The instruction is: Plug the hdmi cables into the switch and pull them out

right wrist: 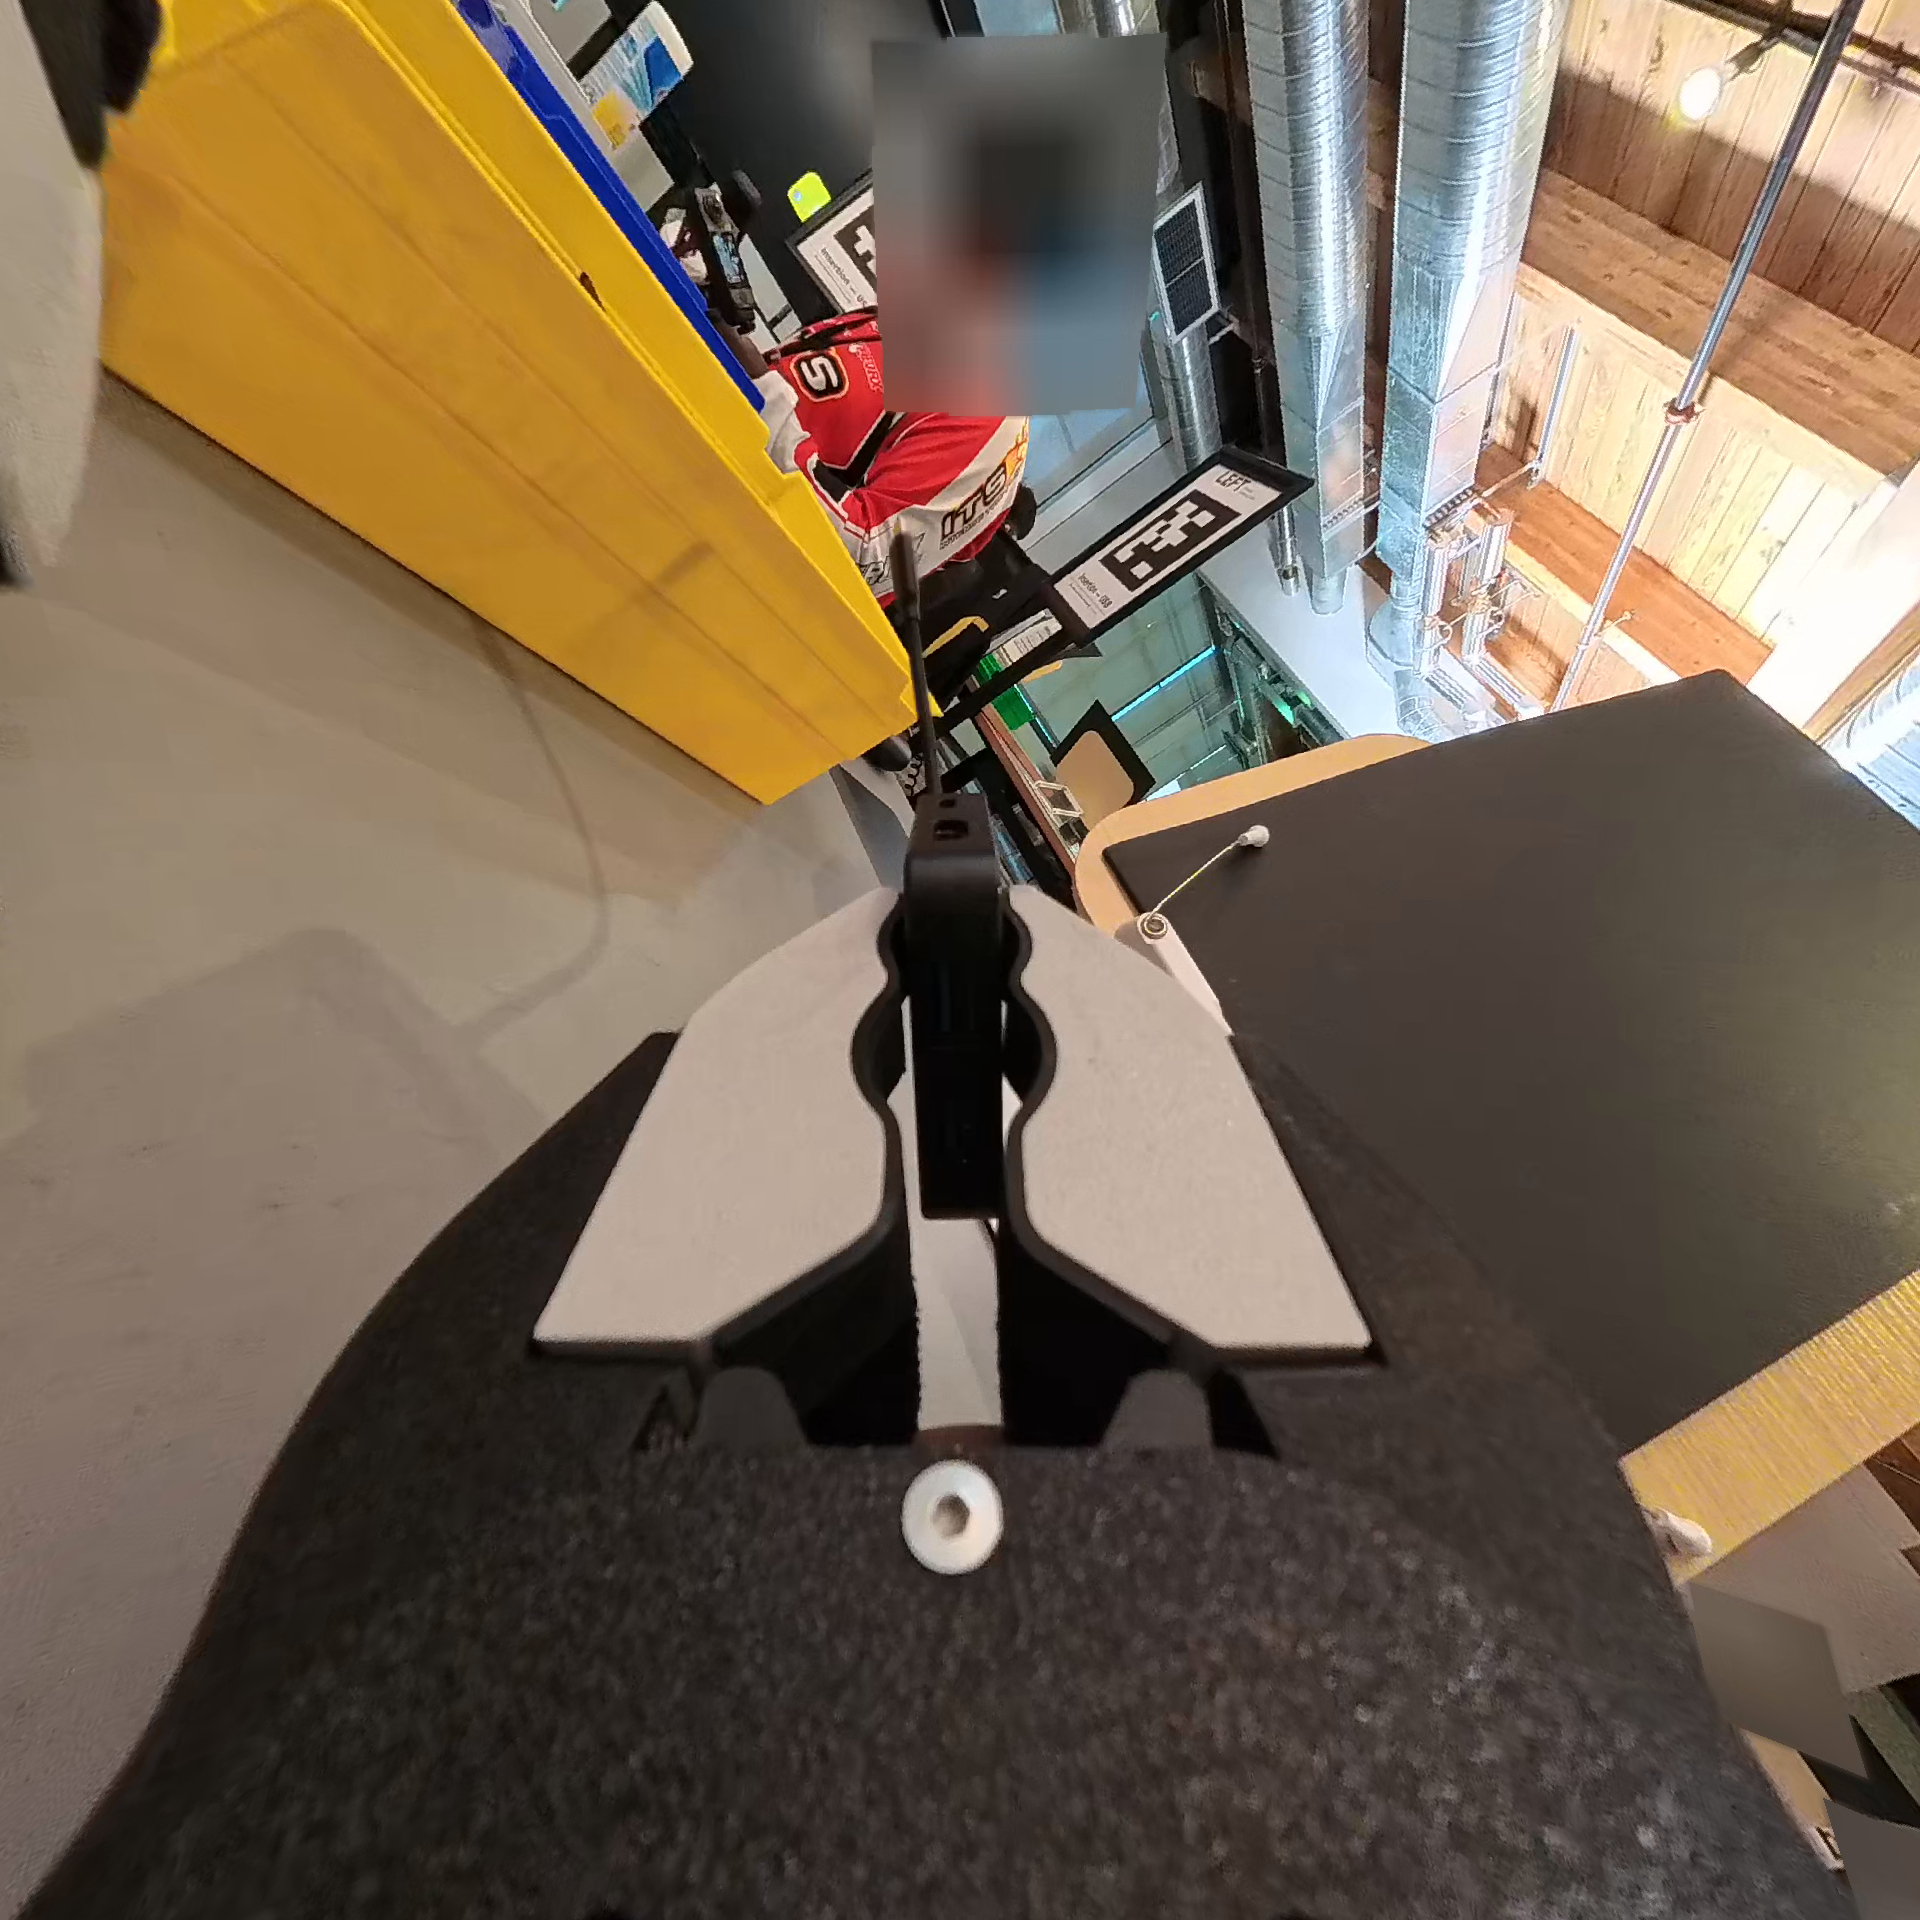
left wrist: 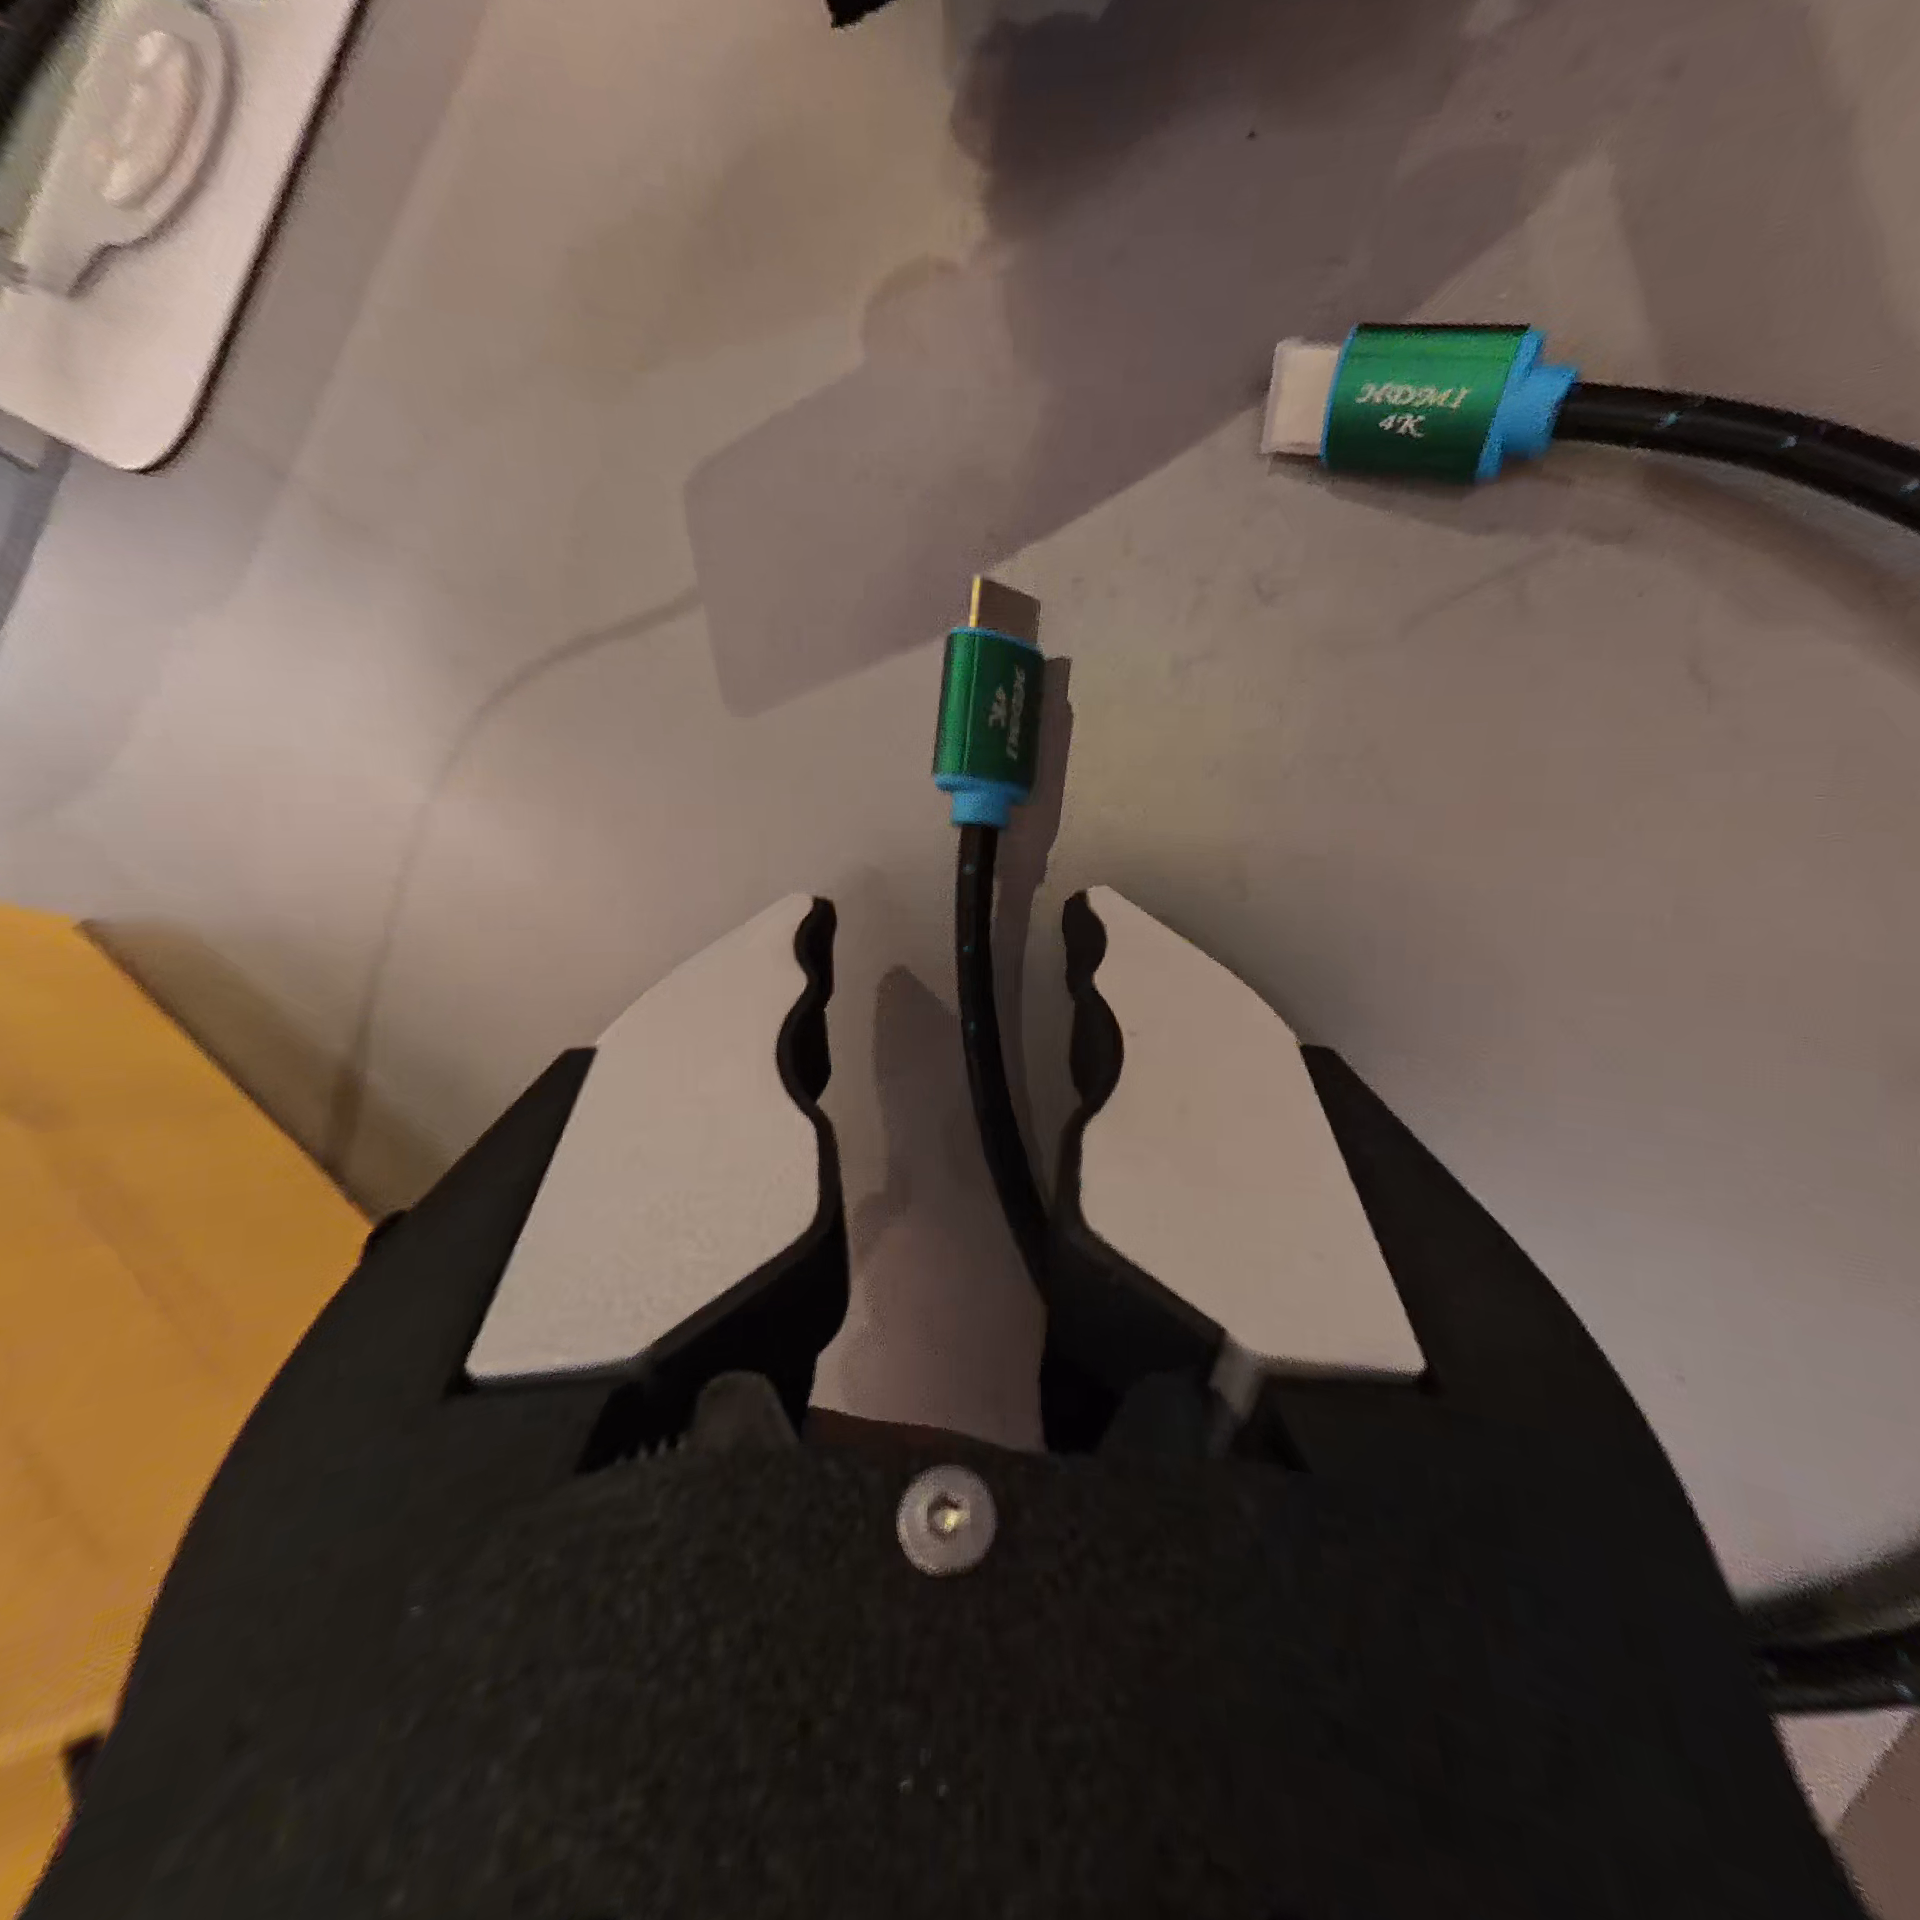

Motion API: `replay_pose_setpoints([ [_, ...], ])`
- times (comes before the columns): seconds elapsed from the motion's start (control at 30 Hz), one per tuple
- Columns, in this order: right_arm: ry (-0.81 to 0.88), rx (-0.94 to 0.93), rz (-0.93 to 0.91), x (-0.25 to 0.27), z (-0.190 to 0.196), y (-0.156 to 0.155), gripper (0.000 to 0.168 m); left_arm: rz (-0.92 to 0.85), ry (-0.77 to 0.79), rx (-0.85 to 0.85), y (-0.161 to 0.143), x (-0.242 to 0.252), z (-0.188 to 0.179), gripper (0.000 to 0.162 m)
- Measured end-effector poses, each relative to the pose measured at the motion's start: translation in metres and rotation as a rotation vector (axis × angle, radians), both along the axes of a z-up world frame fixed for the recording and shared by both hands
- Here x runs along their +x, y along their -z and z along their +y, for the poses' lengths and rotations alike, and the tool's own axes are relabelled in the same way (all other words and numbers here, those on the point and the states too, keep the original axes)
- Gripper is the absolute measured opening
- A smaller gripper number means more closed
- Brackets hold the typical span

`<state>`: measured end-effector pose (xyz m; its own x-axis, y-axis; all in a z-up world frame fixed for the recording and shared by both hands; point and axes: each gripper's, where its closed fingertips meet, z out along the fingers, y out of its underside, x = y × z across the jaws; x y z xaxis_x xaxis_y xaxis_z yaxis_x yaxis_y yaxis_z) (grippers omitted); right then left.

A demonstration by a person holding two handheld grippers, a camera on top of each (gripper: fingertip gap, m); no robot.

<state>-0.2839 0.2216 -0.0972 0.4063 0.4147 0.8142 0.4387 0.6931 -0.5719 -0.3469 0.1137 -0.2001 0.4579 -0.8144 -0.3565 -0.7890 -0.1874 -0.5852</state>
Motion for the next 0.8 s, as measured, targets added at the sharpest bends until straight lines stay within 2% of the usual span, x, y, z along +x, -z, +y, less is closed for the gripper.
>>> replay_pose_setpoints([
  [0.03,-0.001,-0.001,0.001,0.000,0.000,0.000,0.013,0.002,0.012,-0.016,0.004,0.003,0.002,0.041],
  [0.1,0.000,-0.003,0.003,0.001,0.000,0.000,0.013,0.009,0.064,-0.025,0.010,0.010,0.002,0.009],
  [0.13,0.000,-0.004,0.003,0.001,0.001,0.000,0.013,0.015,0.091,-0.004,0.009,0.014,0.002,0.006],
  [0.2,0.001,-0.004,0.002,0.001,0.001,0.000,0.013,-0.003,0.100,0.002,0.003,0.018,-0.001,0.006],
  [0.3,0.000,-0.001,-0.006,0.000,0.001,0.001,0.013,-0.109,0.067,-0.077,-0.012,0.019,-0.005,0.006],
  [0.4,-0.004,0.014,-0.019,-0.002,-0.001,0.003,0.013,-0.295,-0.006,-0.239,-0.028,0.018,-0.007,0.006],
  [0.57,-0.009,0.072,-0.034,-0.004,-0.007,0.002,0.013,-0.586,-0.052,-0.600,-0.056,0.034,-0.012,0.006],
  [0.7,-0.025,0.148,-0.038,-0.006,-0.017,-0.002,0.013,-0.712,-0.113,-0.795,-0.079,0.039,-0.002,0.006],
  [0.8,-0.027,0.173,-0.047,-0.006,-0.020,-0.002,0.013,-0.696,-0.153,-0.881,-0.079,0.035,0.005,0.006],
])
